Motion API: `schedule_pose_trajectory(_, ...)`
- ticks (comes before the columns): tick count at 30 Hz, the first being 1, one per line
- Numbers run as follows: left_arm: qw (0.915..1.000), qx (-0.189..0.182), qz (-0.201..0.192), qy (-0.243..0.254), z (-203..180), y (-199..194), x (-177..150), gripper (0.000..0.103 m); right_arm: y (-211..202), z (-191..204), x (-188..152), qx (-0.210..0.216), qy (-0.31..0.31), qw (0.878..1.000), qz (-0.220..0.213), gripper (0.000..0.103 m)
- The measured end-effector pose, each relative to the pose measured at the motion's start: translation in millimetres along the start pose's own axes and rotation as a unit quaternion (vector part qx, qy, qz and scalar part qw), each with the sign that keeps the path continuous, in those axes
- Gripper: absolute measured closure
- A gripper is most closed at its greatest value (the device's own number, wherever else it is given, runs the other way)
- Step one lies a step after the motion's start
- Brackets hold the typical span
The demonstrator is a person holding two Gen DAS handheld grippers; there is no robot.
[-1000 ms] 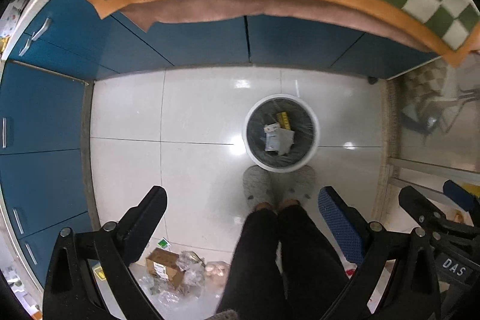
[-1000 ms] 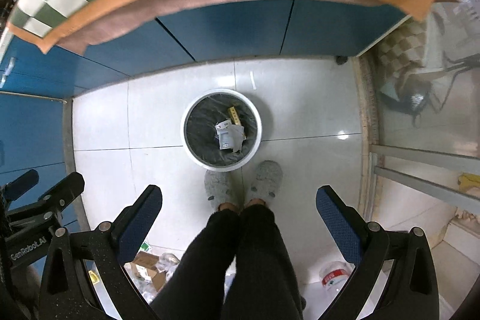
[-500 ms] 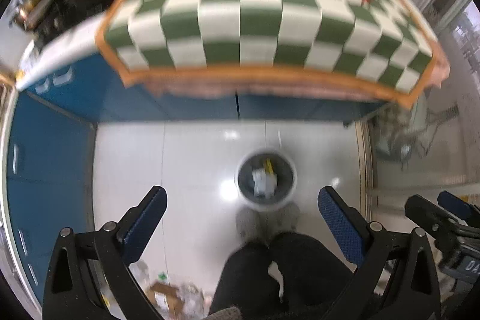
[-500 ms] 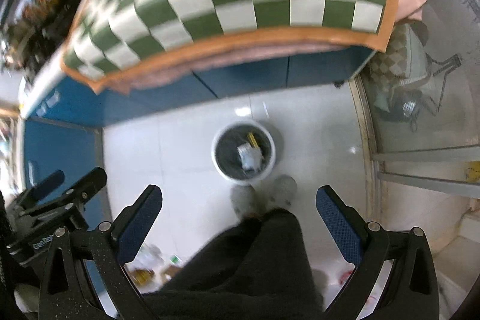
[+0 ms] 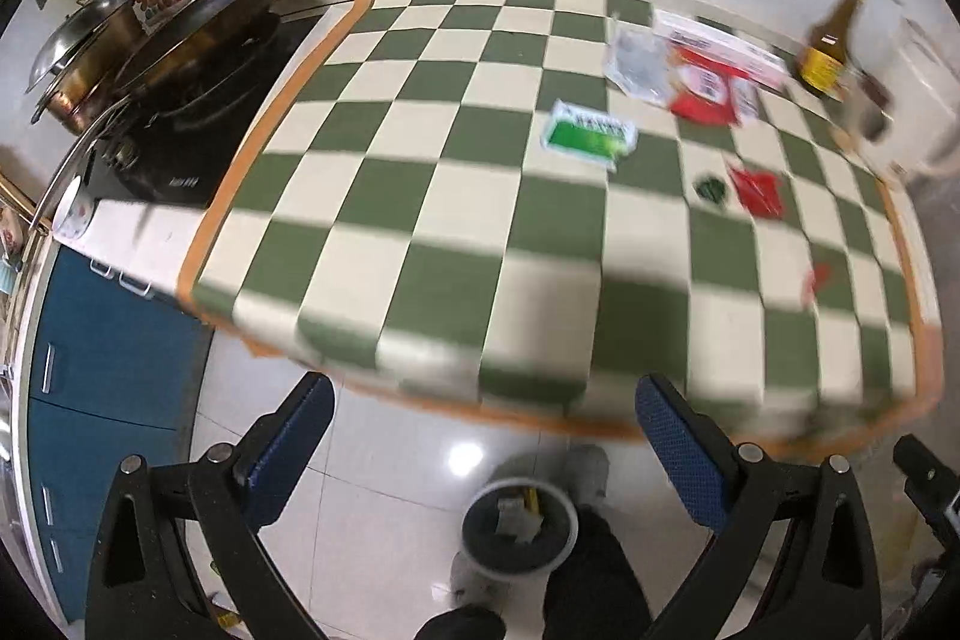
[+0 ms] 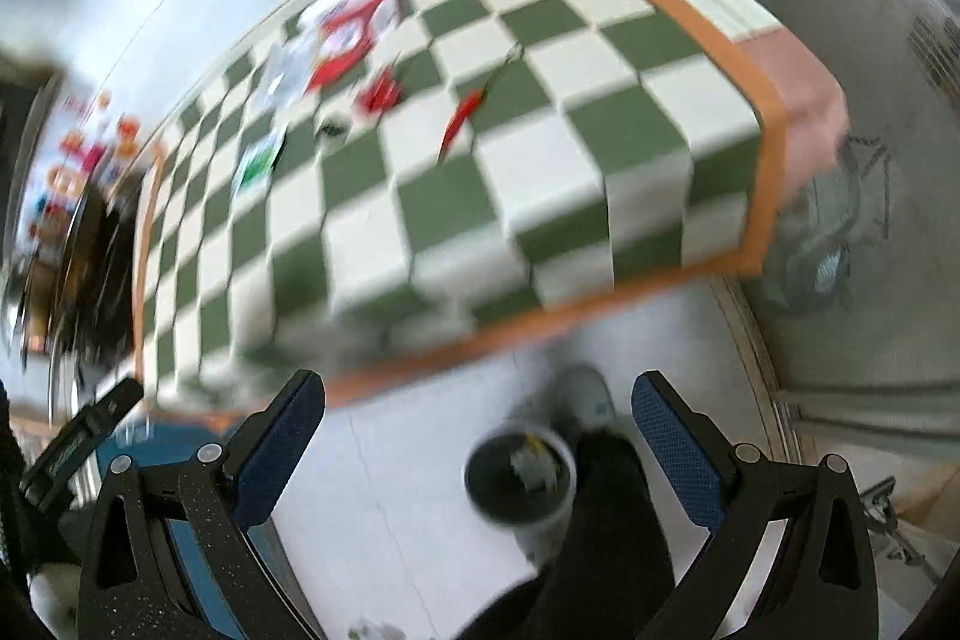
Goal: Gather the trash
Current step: 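Grasp the green sachet with the left tool while the right grasps the red chili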
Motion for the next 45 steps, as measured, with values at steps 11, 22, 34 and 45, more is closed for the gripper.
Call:
schedule_pose_trajectory(11,0.9961,0.005,0.082,-0.034,-47,143,131,0.007,168,20,177,-0.061,-0.062,0.996,0.023,0.057)
schedule_pose_trajectory(22,0.9969,-0.001,0.077,0.015,-80,166,145,0.103,189,45,227,-0.048,-0.147,0.987,0.041,0.101)
schedule_pose_trajectory(34,0.9959,-0.063,0.045,-0.045,-55,123,132,0.1,157,36,216,0.007,-0.108,0.994,0.019,0.101)
schedule_pose_trajectory(45,0.9972,-0.034,0.066,0.01,-81,178,138,0.024,163,19,229,0.009,-0.085,0.996,0.025,0.101)
Point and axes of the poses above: each gripper's, at about its wrist camera, not at the fingertips, and y roughly the way its jaws point, z to its left, x to its top, the point moved 3 cm from there along y, roughly the way its jaws point, and after that the axes turned 3 degrees about -y, right-handed, at the moved point
